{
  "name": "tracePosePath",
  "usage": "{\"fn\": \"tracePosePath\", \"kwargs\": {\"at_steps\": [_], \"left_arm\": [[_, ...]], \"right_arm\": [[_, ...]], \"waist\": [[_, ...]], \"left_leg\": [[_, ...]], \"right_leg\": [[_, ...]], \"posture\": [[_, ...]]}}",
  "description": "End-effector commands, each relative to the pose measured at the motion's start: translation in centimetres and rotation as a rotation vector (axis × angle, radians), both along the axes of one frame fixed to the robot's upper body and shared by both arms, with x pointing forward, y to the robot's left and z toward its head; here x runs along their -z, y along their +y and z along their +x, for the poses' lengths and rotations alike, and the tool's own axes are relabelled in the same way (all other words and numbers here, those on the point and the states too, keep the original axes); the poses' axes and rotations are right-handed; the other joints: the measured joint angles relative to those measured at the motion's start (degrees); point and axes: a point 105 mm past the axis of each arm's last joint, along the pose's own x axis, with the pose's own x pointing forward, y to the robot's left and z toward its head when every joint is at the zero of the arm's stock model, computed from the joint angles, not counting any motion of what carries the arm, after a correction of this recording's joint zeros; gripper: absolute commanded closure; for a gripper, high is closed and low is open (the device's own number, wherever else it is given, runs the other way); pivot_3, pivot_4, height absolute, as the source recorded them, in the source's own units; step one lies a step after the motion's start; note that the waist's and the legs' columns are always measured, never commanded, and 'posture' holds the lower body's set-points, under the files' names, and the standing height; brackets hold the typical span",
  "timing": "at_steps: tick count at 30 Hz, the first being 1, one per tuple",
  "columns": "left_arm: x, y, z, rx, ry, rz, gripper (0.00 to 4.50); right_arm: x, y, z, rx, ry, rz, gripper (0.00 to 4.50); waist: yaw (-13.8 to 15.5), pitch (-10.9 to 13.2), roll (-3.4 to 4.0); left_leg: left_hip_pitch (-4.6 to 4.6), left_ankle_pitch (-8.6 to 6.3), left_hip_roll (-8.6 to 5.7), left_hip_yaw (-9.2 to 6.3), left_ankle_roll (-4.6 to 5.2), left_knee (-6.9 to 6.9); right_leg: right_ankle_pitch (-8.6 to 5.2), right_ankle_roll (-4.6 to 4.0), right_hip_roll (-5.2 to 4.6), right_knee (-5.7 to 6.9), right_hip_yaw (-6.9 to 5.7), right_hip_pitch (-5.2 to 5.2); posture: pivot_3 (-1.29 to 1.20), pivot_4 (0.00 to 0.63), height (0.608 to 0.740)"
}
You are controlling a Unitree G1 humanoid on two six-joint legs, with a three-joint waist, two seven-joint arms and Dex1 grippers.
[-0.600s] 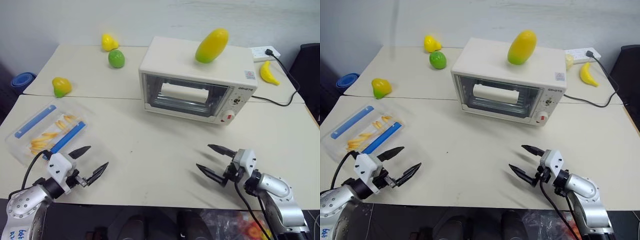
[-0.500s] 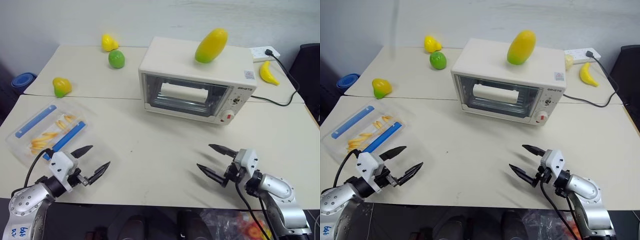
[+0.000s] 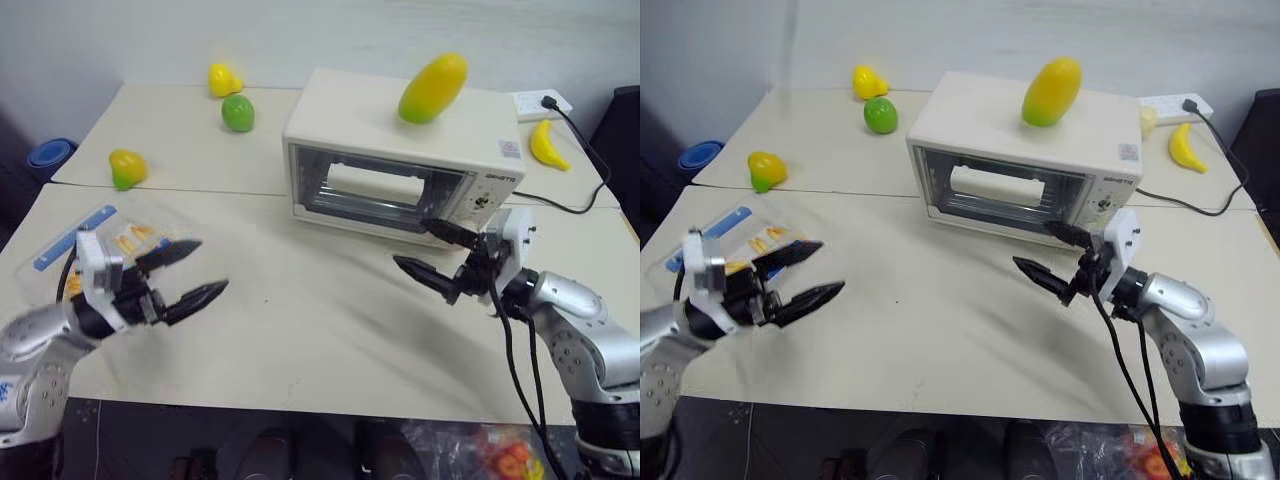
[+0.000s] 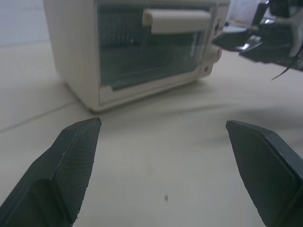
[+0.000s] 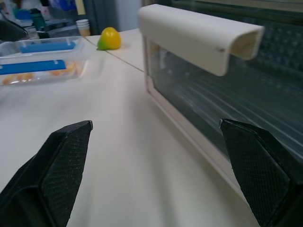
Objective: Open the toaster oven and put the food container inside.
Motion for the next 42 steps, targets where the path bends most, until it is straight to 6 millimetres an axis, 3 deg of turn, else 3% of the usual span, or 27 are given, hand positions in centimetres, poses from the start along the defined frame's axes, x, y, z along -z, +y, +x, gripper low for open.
{"fn": "tracePosePath", "kwargs": {"at_steps": [1,6,11,18,22,28,32,38,42], "left_arm": [[-0.3,-0.5,-0.2,0.032,-0.012,-0.013,0.0],[0.4,-0.5,0.0,0.057,0.001,-0.039,0.0],[0.9,-0.8,-0.2,0.075,-0.002,-0.052,0.0],[0.4,-1.1,0.4,0.076,-0.026,-0.068,0.0],[0.0,-1.6,1.3,0.086,-0.033,-0.066,0.0],[-0.1,-2.4,1.1,0.154,-0.026,-0.051,0.0],[0.0,-2.8,1.1,0.174,-0.017,-0.031,0.0],[0.0,-3.3,1.4,0.162,-0.04,-0.023,0.0],[-0.4,-3.3,2.0,0.124,-0.047,-0.057,0.0]], "right_arm": [[-1.0,-0.2,0.7,0.024,-0.029,0.016,0.03],[-1.7,0.0,2.2,0.009,-0.077,0.01,0.03],[-2.1,1.2,1.9,-0.079,-0.1,0.014,0.03],[-1.2,3.2,-1.2,-0.231,-0.123,-0.068,0.03],[0.0,3.2,-1.9,-0.208,-0.073,-0.068,0.03],[-0.5,1.2,0.1,-0.008,-0.046,-0.011,0.03],[-1.5,0.8,1.2,0.037,-0.082,0.003,0.03],[-2.7,2.4,1.5,-0.015,-0.134,0.032,0.03],[-2.5,4.8,-0.5,-0.141,-0.154,0.005,0.03]], "waist": [[-0.5,0.0,0.0],[-1.2,0.0,0.01],[-1.1,0.0,0.0],[-0.8,0.0,0.0],[-0.2,0.0,0.0],[0.0,0.0,0.0],[0.1,0.0,0.0],[0.1,0.0,0.0],[0.1,0.0,0.0]], "left_leg": [[0.0,0.0,0.01,0.03,0.0,-0.03],[-0.06,0.0,0.02,0.04,0.0,-0.03],[-0.01,0.09,0.04,0.03,-0.06,0.03],[-0.01,0.13,0.04,-0.03,-0.08,0.02],[0.0,0.13,0.02,-0.01,-0.08,0.05],[0.0,0.15,0.02,0.0,-0.11,0.05],[0.01,0.17,0.03,0.0,-0.14,0.04],[-0.01,0.17,0.02,0.0,-0.13,0.02],[-0.01,0.17,0.04,-0.02,-0.14,0.01]], "right_leg": [[0.0,0.0,0.01,0.01,-0.05,-0.01],[0.0,0.01,0.02,-0.01,-0.16,-0.05],[0.02,0.04,0.03,-0.03,-0.15,-0.05],[0.02,0.03,0.02,-0.01,-0.14,-0.06],[0.02,0.04,0.0,0.01,-0.13,-0.05],[0.02,0.03,0.01,0.03,-0.11,-0.08],[0.02,0.03,0.02,0.04,-0.12,-0.08],[0.02,0.03,0.03,0.02,-0.13,-0.09],[0.02,0.03,0.04,0.03,-0.15,-0.1]], "posture": [[0.0,0.15,0.74],[0.0,0.15,0.74],[0.0,0.15,0.74],[0.0,0.15,0.74],[0.0,0.15,0.74],[0.0,0.15,0.74],[0.0,0.15,0.74],[0.0,0.15,0.74],[0.0,0.15,0.74]]}}
